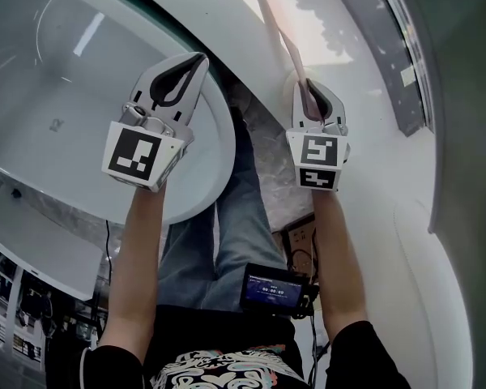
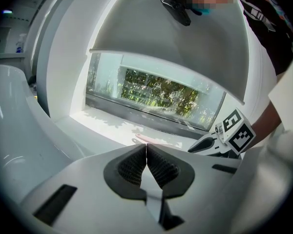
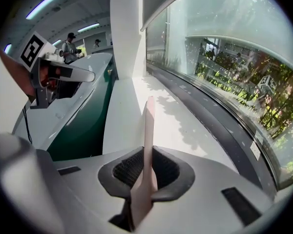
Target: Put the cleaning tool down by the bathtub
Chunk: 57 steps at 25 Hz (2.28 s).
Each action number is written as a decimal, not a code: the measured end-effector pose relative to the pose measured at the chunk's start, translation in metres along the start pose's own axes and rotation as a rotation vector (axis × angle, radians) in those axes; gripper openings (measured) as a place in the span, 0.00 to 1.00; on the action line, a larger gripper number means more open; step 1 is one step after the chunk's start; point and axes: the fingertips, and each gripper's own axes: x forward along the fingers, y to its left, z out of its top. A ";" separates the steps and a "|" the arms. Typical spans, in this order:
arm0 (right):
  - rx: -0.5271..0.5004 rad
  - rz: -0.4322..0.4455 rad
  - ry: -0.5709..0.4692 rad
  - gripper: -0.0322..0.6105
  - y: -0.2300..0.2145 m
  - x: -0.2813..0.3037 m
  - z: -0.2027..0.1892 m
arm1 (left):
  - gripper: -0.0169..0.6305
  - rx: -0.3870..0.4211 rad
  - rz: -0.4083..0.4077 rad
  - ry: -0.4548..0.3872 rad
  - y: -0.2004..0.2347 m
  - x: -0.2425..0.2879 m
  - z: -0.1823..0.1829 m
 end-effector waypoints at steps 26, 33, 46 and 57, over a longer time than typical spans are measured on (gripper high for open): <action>0.028 0.007 0.102 0.16 0.007 0.005 0.017 | 0.05 -0.039 0.021 -0.065 0.023 -0.022 0.016; 0.023 0.019 0.104 0.16 0.011 0.000 0.025 | 0.05 -0.035 0.026 -0.084 0.025 -0.030 0.023; 0.025 0.003 0.075 0.16 0.023 -0.018 0.047 | 0.05 -0.013 0.038 -0.097 0.030 -0.058 0.039; 0.011 -0.007 -0.061 0.09 0.032 -0.067 0.079 | 0.05 0.011 0.030 -0.107 0.005 -0.091 0.068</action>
